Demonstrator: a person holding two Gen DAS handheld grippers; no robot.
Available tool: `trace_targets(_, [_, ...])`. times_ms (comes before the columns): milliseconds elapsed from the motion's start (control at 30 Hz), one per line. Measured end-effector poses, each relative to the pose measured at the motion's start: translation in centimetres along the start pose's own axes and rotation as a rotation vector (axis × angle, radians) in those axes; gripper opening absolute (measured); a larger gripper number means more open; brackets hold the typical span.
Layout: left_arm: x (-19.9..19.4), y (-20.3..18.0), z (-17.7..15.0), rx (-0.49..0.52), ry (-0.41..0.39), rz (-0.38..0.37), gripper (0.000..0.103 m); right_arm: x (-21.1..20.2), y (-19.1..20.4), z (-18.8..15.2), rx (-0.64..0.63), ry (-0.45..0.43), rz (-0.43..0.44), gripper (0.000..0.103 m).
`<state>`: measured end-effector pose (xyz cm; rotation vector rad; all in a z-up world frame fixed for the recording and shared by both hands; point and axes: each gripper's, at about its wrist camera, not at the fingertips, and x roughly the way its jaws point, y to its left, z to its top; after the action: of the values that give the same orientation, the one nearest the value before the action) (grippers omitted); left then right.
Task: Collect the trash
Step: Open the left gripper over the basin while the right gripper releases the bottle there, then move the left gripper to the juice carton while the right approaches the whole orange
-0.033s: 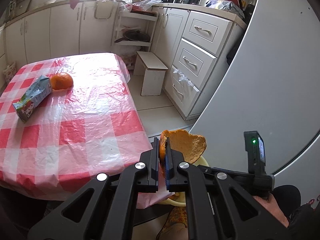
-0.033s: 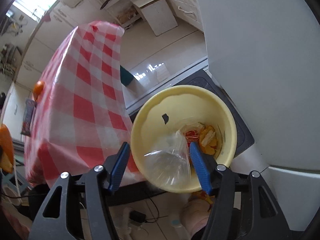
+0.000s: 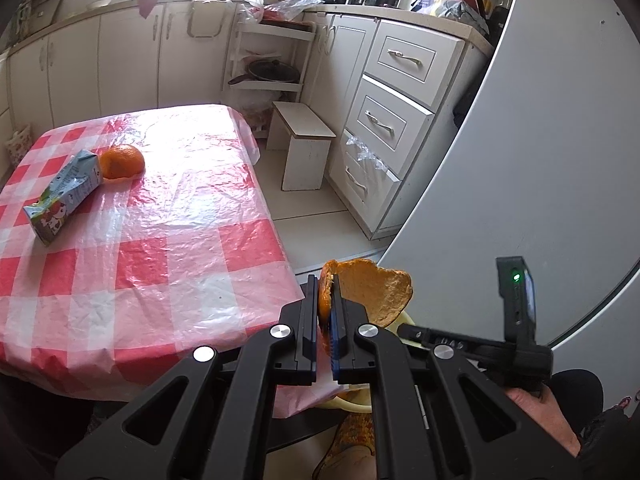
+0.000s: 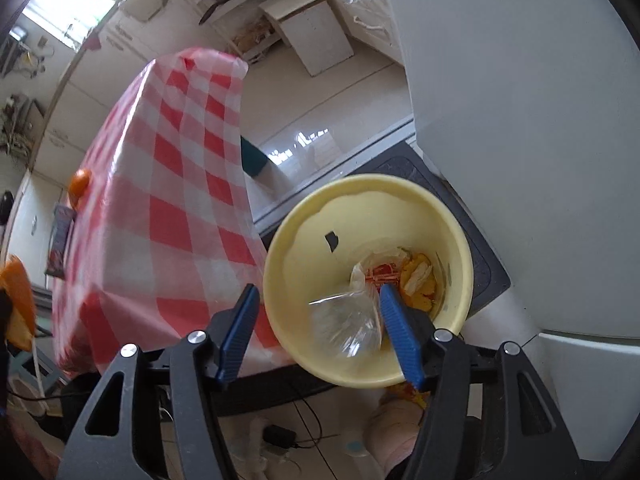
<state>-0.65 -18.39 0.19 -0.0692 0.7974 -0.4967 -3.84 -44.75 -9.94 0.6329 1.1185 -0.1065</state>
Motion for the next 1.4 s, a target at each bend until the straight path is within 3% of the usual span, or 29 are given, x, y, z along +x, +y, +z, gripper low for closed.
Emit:
trace_targets(267, [1.7,-1.7,-0.8,0.042,0.031,0.005,0.004,-5.3,1.9,0.8,-0.029,-0.240,0.132,0.071])
trace_targets(500, [4.2,-3.6,-1.6,0.074,0.074,0.003,0.004,-9.2,3.4,0.6,-0.076,-0.443,0.148,0.077])
trace_targets(733, [8.4,-6.2,-2.2,0.094,0.138,-0.001,0.005,-11.3,3.2,0.7,-0.064,-0.586,0.175,0.079])
trace_targets(933, [11.8,-7.8,-2.5,0.084,0.218,-0.024,0.010,-10.7,2.8,1.2,-0.034,-0.588,0.182,0.079])
trace_targets(1033, [12.0,-7.8,-2.3,0.083,0.226,-0.040,0.023,-10.7,2.7,1.2,-0.029,-0.589,0.188,0.079])
trace_targets(1100, [11.7,-7.7,-2.2,0.081,0.216,-0.038,0.036,-10.7,2.7,1.2,-0.031,-0.586,0.192,0.079])
trace_targets(1267, [9.7,-6.3,-1.7,0.044,0.184,-0.053,0.040,-10.6,2.8,1.0,-0.035,-0.579,0.190,0.079])
trace_targets(1400, [6.9,-4.0,-0.7,0.026,0.114,-0.018,0.049,-10.4,3.1,1.1,-0.040,-0.567,0.190,0.079])
